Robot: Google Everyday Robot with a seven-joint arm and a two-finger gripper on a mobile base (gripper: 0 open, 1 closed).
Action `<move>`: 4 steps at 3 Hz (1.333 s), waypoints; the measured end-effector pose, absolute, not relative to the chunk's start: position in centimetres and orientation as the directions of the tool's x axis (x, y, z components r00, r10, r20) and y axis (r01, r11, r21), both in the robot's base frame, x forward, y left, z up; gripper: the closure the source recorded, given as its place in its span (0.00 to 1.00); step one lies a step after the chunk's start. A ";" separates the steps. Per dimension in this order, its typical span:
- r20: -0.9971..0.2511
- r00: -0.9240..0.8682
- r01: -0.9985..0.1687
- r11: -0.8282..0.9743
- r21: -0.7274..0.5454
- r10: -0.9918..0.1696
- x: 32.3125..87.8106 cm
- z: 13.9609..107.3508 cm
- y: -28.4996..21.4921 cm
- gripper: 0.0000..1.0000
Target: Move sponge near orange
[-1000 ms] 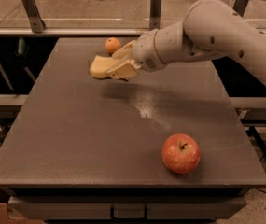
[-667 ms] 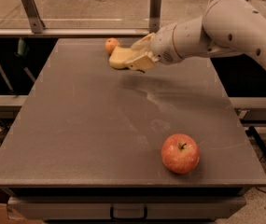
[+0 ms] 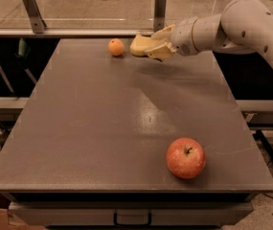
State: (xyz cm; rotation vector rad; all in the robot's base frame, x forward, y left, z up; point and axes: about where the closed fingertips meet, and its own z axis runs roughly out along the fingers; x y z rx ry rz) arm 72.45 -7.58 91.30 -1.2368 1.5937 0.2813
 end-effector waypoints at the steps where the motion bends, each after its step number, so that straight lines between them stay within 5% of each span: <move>1: -0.829 0.086 -0.805 0.452 -0.385 -0.553 75.4 90.1 -7.6 1.00; 2: -0.831 0.058 -0.797 0.476 -0.372 -0.553 76.9 88.4 -8.4 1.00; 4: -0.831 0.015 -0.807 0.484 -0.338 -0.556 78.2 85.9 -7.9 0.58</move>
Offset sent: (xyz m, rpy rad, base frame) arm 0.0604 -0.0239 -0.0490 0.0181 0.0267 -0.0840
